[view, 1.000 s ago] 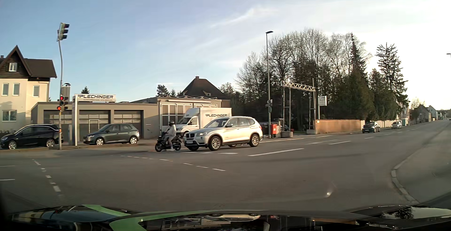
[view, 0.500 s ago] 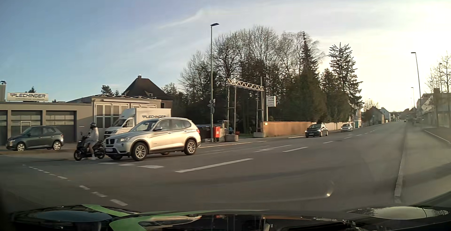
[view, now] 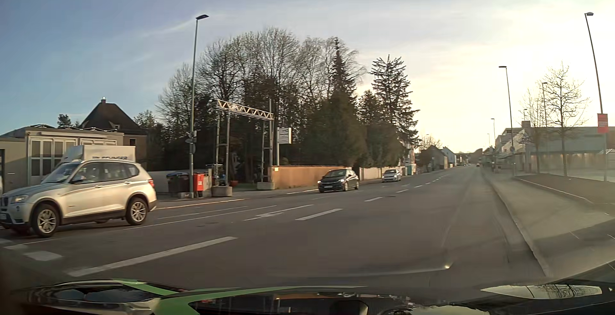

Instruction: Follow the waypoints while adhering to traffic rules and regulations

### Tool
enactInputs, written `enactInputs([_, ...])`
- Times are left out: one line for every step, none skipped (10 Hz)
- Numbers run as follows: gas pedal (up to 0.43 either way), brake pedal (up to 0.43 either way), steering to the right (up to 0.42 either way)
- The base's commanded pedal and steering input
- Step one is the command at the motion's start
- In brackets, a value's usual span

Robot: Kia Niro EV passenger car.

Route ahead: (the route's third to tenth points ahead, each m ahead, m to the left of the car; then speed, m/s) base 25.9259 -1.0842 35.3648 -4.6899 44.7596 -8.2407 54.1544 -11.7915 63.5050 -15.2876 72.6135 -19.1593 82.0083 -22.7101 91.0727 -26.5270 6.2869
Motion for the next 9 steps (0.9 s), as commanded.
enactInputs([0.197,0.0,0.306])
enactInputs([0.209,0.0,0.293])
enactInputs([0.209,0.0,0.278])
enactInputs([0.22,0.0,0.268])
enactInputs([0.228,0.0,0.255])
enactInputs([0.228,0.0,0.244])
enactInputs([0.228,0.0,0.235])
enactInputs([0.228,0.0,0.22])
enactInputs([0.228,0.0,0.182])
